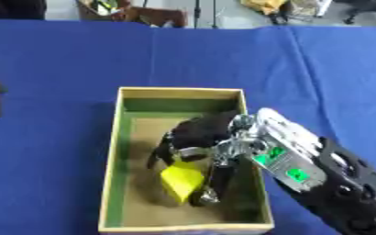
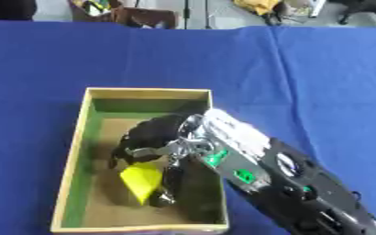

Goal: Pick up objects on the table and place them in the box.

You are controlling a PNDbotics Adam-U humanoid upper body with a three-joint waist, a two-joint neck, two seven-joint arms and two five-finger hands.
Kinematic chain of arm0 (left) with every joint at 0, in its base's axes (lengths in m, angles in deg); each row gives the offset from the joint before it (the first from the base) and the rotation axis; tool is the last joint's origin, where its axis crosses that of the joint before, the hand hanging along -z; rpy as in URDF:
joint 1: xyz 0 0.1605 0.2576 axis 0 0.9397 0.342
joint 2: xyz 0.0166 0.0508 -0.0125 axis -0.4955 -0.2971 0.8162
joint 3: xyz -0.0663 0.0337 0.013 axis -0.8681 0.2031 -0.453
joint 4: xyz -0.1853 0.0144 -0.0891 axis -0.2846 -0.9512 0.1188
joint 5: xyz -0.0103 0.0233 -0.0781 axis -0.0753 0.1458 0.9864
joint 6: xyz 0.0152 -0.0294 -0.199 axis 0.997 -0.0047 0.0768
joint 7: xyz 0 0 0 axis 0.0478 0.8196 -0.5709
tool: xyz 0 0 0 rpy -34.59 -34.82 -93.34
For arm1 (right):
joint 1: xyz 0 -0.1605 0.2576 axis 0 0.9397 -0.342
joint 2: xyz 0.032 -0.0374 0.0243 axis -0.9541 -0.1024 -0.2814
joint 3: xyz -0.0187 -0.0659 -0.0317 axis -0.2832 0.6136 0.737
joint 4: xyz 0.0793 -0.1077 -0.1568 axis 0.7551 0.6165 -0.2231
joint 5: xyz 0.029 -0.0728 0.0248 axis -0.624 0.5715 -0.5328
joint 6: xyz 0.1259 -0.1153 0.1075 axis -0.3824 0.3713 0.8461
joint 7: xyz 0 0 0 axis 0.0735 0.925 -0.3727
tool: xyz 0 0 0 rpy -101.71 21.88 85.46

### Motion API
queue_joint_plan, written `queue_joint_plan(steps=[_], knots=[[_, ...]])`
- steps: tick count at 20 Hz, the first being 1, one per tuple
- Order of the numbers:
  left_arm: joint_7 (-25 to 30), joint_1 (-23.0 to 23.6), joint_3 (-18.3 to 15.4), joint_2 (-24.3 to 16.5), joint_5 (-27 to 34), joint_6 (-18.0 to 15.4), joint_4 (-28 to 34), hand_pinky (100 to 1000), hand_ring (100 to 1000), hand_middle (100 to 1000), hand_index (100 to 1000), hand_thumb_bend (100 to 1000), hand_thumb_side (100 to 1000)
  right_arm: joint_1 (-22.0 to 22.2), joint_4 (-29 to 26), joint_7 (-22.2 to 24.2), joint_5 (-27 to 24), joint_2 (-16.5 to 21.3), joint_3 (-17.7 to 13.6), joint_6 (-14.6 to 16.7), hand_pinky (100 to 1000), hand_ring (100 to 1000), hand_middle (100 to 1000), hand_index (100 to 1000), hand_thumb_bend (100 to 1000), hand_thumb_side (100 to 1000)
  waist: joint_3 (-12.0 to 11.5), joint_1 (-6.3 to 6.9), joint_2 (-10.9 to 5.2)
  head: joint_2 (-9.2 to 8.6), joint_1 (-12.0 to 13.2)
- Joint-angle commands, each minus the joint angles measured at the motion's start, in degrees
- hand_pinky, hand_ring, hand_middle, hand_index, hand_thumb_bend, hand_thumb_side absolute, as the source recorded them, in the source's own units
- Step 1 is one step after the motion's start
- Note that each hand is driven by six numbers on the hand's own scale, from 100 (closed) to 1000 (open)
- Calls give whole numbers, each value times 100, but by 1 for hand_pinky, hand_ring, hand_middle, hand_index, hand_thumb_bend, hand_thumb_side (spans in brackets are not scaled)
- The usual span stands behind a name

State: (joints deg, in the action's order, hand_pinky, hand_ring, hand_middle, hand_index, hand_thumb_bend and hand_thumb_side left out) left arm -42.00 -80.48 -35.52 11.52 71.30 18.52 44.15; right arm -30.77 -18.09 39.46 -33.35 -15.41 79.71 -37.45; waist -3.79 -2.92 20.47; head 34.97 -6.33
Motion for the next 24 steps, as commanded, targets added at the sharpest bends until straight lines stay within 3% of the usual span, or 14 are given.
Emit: queue_joint_plan(steps=[1,4,5,6,7,8,9,10,11,12,13,16,21,24], knots=[[19,-47,-21,-54,19,-5,104,227,454,495,620,100,699,-126,-340,-2,351,113,-303,94,829,882,892,970,848,446,25,46,-148,-27,10],[22,-34,-20,-48,18,-4,104,227,454,495,619,100,698,-136,-706,-2,532,165,-583,108,830,883,893,967,849,507,56,62,-161,-57,-17],[23,-30,-19,-46,19,-5,104,227,454,495,619,100,698,-138,-825,-2,522,182,-674,88,819,871,879,952,788,590,65,68,-165,-64,-26],[25,-24,-18,-43,20,-6,104,227,454,495,619,100,698,-153,-1009,-2,466,200,-845,14,817,869,878,951,779,603,81,77,-170,-72,-36],[26,-17,-18,-41,21,-8,104,227,454,495,619,100,697,-174,-1210,-41,342,219,-1055,-102,770,838,853,943,665,789,97,90,-178,-76,-44],[27,-10,-19,-39,22,-10,104,227,454,495,619,100,697,-203,-1319,-207,136,243,-1264,-231,758,830,848,943,650,813,110,99,-184,-78,-50],[26,-2,-22,-37,22,-10,104,226,453,495,619,100,697,-232,-1373,-535,-104,263,-1491,-394,610,736,789,924,454,897,128,112,-192,-77,-48],[23,7,-26,-35,21,-10,104,226,453,495,619,100,697,-247,-1399,-1126,-416,294,-1740,-632,588,721,774,914,428,895,147,123,-199,-76,-40],[22,12,-26,-32,23,-9,104,226,453,495,619,100,698,-238,-1412,-1798,-747,343,-1925,-898,551,694,737,884,309,868,161,132,-202,-78,-32],[26,16,-22,-30,25,-10,104,226,453,495,619,100,698,-214,-1418,-2543,-1114,400,-2091,-1177,548,690,729,877,277,854,173,141,-203,-82,-26],[34,20,-18,-26,24,-10,104,225,453,495,619,100,698,-170,-1421,-3265,-1492,471,-2233,-1407,545,680,701,841,180,794,186,152,-201,-88,-14],[40,35,-24,-15,10,-16,104,225,453,495,618,100,697,56,-1424,-4891,-2449,750,-2543,-1701,536,670,674,815,100,704,228,186,-189,-107,33],[53,35,-10,11,1,-29,104,224,453,495,618,100,696,602,-1424,-6392,-3183,1189,-3015,-1735,532,676,684,807,100,593,296,255,-168,-143,139],[52,41,-16,17,-2,-44,104,223,453,496,618,100,695,975,-1424,-7184,-3414,1352,-3323,-1545,533,689,718,821,100,612,339,307,-154,-128,200]])
